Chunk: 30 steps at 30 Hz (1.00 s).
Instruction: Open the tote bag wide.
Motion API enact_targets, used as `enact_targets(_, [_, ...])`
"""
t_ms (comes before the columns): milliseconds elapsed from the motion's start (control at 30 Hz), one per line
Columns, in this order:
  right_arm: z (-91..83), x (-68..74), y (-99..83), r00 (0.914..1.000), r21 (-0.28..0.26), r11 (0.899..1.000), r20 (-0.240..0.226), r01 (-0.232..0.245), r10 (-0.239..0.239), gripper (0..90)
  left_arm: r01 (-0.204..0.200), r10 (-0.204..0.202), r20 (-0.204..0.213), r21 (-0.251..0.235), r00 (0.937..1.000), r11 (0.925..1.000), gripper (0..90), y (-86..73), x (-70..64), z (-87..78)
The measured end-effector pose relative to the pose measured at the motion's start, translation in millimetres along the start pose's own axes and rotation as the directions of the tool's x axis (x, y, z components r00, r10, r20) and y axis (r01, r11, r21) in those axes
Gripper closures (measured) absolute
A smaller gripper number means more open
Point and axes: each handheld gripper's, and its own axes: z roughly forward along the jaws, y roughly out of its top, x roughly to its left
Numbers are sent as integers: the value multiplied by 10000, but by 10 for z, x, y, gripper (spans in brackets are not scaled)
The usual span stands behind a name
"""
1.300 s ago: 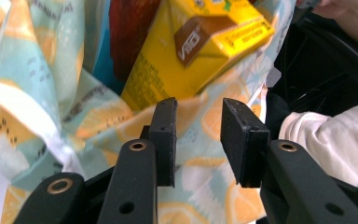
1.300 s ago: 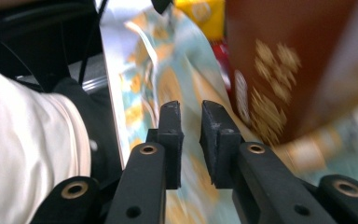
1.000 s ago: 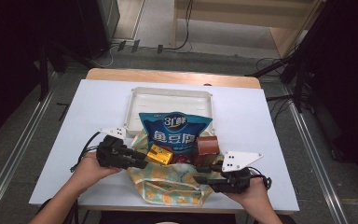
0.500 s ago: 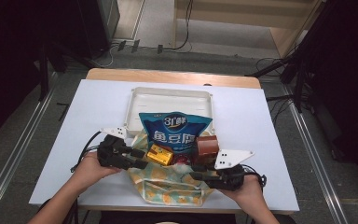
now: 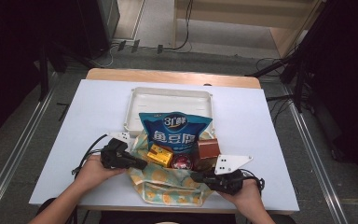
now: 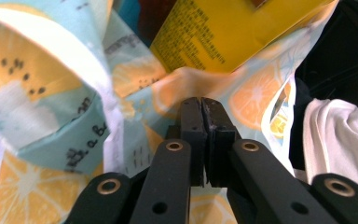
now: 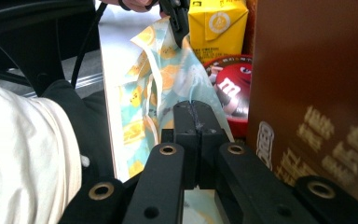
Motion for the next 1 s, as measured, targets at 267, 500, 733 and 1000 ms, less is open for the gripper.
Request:
enact_targets(267, [16,-17,-193,9973,237,9970,-53,-730,732,900,72,-72,2,207,10000,9998,900,-16,34,52])
enact_targets(500, [69,-174,-358,9970,97,9970,-42,-772,772,892,282,-281,-25,445,9996,9986,900,-28,117,124])
enact_targets(733, [196,-311,-414,9961,851,9925,-64,-873,881,892,184,-187,69,438,9998,9989,900,-34,207,179])
enact_targets(1000, [243,-400,-448,9910,1219,9840,-172,-1298,1328,856,129,-131,60,254,9999,9996,878,-44,239,162])
